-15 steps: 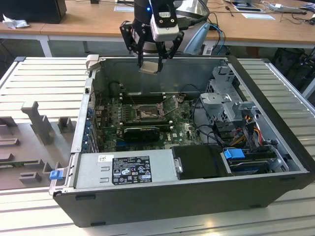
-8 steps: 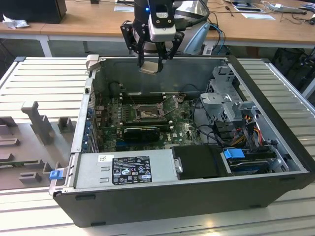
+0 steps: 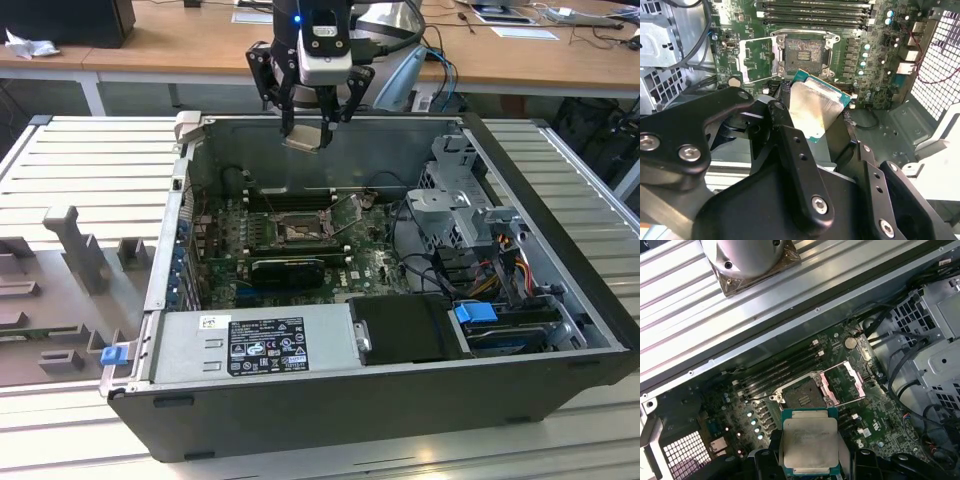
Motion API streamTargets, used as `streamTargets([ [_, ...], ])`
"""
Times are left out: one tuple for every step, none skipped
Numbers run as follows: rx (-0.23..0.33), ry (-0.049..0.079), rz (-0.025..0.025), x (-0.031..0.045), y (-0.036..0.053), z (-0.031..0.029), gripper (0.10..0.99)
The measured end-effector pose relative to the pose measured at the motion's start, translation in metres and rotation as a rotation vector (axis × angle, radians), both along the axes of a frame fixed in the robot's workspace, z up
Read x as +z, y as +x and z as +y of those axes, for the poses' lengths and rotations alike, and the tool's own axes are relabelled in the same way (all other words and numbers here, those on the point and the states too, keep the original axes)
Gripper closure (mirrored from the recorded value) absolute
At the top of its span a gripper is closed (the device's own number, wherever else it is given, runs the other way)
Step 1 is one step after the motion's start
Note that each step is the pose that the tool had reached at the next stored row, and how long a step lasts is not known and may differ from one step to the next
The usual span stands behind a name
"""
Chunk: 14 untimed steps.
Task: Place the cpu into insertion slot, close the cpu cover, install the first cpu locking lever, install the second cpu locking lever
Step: 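Place the cpu into insertion slot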
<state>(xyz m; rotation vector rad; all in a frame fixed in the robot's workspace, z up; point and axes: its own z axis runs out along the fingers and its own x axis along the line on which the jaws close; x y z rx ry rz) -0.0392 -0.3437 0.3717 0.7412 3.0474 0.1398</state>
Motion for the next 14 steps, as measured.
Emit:
streamTargets([
  [-0.004, 0.0, 0.0, -0.0001, 0.0, 0.0, 0.557],
  [-0.008, 0.0, 0.0, -0.0001, 0.0, 0.0, 0.557],
  [-0.013, 0.0, 0.0, -0.0002, 0.0, 0.0, 0.557],
  [-0.016, 0.0, 0.0, -0.0002, 0.0, 0.0, 0.557],
  [-0.022, 0.0, 0.0, -0.0003, 0.0, 0.0, 0.557],
  [-0.03, 0.0, 0.0, -0.0004, 0.0, 0.0, 0.557],
  [-0.034, 0.0, 0.0, -0.0004, 0.0, 0.0, 0.557],
  [-0.038, 0.0, 0.0, -0.0005, 0.0, 0.0, 0.557],
  [-0.042, 0.0, 0.0, -0.0006, 0.0, 0.0, 0.557],
  [-0.045, 0.0, 0.0, -0.0006, 0.0, 0.0, 0.557],
  [-0.05, 0.0, 0.0, -0.0007, 0.0, 0.0, 0.557],
  [-0.054, 0.0, 0.0, -0.0007, 0.0, 0.0, 0.557],
  [-0.062, 0.0, 0.0, -0.0008, 0.0, 0.0, 0.557],
  [-0.066, 0.0, 0.0, -0.0009, 0.0, 0.0, 0.557],
])
